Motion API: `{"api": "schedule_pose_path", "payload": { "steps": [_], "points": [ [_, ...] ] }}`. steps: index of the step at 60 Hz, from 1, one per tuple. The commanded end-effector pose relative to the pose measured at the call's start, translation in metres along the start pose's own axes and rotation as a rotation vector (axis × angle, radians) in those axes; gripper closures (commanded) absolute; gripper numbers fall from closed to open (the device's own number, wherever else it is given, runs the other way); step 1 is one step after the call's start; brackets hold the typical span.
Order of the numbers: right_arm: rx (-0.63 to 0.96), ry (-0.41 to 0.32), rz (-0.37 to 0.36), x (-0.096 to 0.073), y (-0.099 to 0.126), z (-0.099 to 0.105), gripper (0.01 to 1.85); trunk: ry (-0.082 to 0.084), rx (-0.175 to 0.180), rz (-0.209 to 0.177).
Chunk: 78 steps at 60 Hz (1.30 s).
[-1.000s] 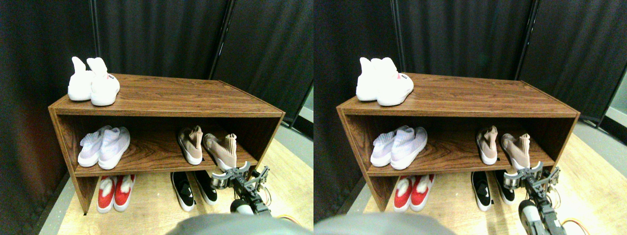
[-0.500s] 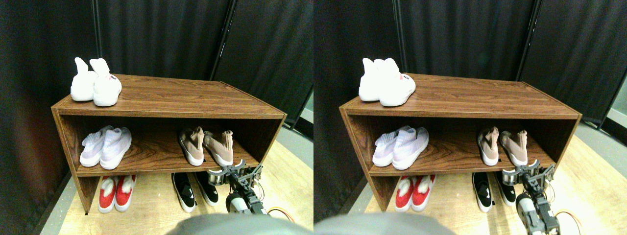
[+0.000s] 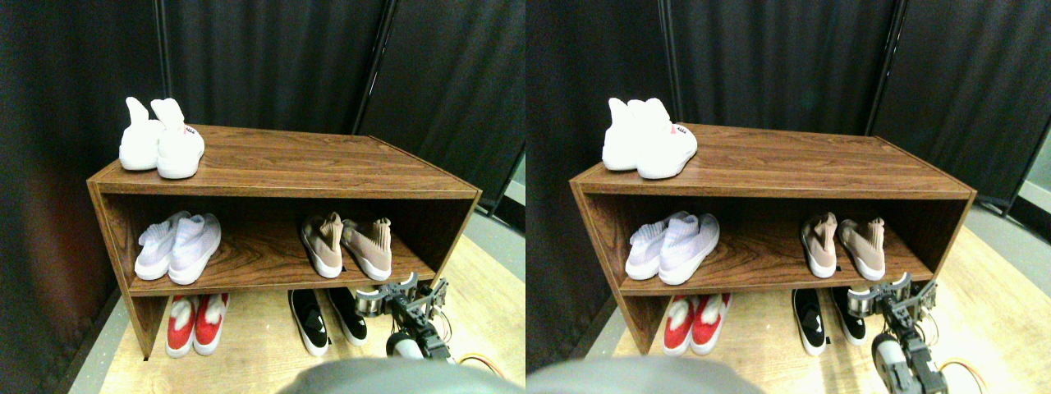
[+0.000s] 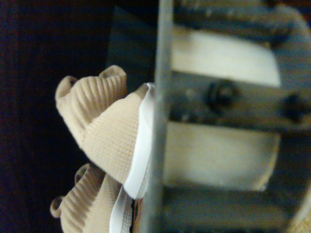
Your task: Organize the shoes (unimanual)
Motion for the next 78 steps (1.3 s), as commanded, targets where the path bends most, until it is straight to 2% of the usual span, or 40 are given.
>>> {"api": "schedule_pose_path", "payload": {
  "steps": [1, 9, 15, 17, 19, 21, 23, 24, 25, 26, 27, 28, 30, 35, 38, 43, 47, 50, 57, 60, 63, 66, 72, 78],
  "points": [
    [-0.068, 0.014, 0.096, -0.018, 0.019, 0.004, 0.27, 0.008, -0.023, 0.003],
    [-0.118, 0.027, 0.163, -0.050, 0.031, 0.017, 0.30, 0.008, -0.023, 0.003],
    [-0.141, 0.010, 0.204, -0.067, 0.039, 0.029, 0.52, 0.011, -0.020, -0.008],
    [-0.128, -0.012, 0.210, -0.072, 0.042, 0.033, 0.64, 0.014, -0.020, -0.016],
    [-0.151, -0.024, 0.220, -0.077, 0.046, 0.039, 0.89, 0.015, -0.018, -0.018],
    [-0.181, -0.047, 0.227, -0.080, 0.049, 0.042, 1.07, 0.015, -0.018, -0.020],
    [-0.190, -0.057, 0.229, -0.081, 0.051, 0.044, 1.12, 0.014, -0.017, -0.020],
    [-0.225, -0.099, 0.235, -0.083, 0.054, 0.047, 1.33, 0.012, -0.016, -0.021],
    [-0.225, -0.099, 0.235, -0.083, 0.054, 0.047, 1.33, 0.012, -0.016, -0.021],
    [-0.267, -0.131, 0.250, -0.084, 0.055, 0.050, 1.49, 0.012, -0.016, -0.021],
    [-0.267, -0.131, 0.250, -0.084, 0.055, 0.050, 1.49, 0.013, -0.014, -0.020],
    [-0.287, -0.146, 0.261, -0.083, 0.056, 0.052, 1.64, 0.013, -0.014, -0.020],
    [-0.256, -0.149, 0.260, -0.082, 0.057, 0.056, 1.80, 0.013, -0.013, -0.020],
    [-0.242, -0.200, 0.296, -0.079, 0.059, 0.063, 1.80, 0.013, -0.013, -0.019],
    [-0.232, -0.201, 0.316, -0.073, 0.060, 0.070, 1.80, 0.012, -0.013, -0.017],
    [-0.252, -0.233, 0.310, -0.064, 0.064, 0.080, 1.80, 0.010, -0.014, -0.015],
    [-0.253, -0.211, 0.300, -0.055, 0.066, 0.087, 1.80, 0.009, -0.014, -0.015],
    [-0.303, -0.205, 0.297, -0.043, 0.069, 0.095, 1.80, 0.007, -0.015, -0.014],
    [-0.264, -0.214, 0.284, -0.022, 0.068, 0.101, 1.80, 0.006, -0.016, -0.014],
    [-0.252, -0.257, 0.262, -0.013, 0.066, 0.101, 1.80, 0.003, -0.018, -0.012],
    [-0.240, -0.261, 0.246, -0.008, 0.064, 0.102, 1.80, 0.004, -0.019, -0.011],
    [-0.177, -0.298, 0.202, 0.000, 0.061, 0.102, 1.80, 0.004, -0.018, -0.012],
    [-0.204, -0.293, 0.172, 0.012, 0.054, 0.102, 1.80, 0.003, -0.019, -0.010],
    [-0.169, -0.298, 0.100, 0.026, 0.046, 0.102, 1.80, 0.005, -0.021, -0.007]
  ]
}}
